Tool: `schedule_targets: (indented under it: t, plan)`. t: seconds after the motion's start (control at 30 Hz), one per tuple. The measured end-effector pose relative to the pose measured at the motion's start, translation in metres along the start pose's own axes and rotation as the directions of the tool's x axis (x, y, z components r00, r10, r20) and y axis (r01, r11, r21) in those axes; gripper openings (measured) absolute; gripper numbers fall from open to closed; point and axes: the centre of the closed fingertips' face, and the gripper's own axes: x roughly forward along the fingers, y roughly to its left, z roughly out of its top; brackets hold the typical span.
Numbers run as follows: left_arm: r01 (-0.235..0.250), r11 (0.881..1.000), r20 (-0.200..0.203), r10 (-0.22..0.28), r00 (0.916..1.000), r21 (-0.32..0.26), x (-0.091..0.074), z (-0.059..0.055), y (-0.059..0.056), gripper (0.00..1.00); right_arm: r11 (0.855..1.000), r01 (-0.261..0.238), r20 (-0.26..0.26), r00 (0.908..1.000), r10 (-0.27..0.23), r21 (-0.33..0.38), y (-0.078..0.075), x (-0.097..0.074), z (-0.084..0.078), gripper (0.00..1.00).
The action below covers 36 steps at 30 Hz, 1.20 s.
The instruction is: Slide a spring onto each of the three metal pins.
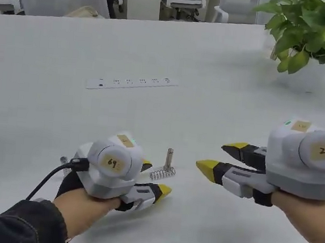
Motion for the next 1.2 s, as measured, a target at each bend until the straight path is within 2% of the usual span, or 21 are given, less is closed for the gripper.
schedule_targets:
  t: [0.4, 0.87, 1.2]
  plan:
    - [-0.021, 0.999, -0.043, 0.020, 0.9989, -0.025, 0.009, -0.009, 0.004, 0.26, 1.000, 0.000, 0.005, 1.0000, 0.000, 0.006, -0.001, 0.000, 0.001, 0.37]
    - [-0.023, 1.000, -0.056, 0.022, 0.9982, -0.017, 0.013, -0.012, 0.003, 0.17, 1.000, 0.004, 0.008, 1.0000, -0.004, 0.007, -0.002, 0.000, 0.001, 0.36]
    - [-0.028, 1.000, -0.061, 0.028, 0.9977, 0.004, 0.014, -0.012, 0.002, 0.07, 1.000, 0.002, 0.005, 1.0000, -0.002, 0.007, -0.001, 0.000, 0.000, 0.37]
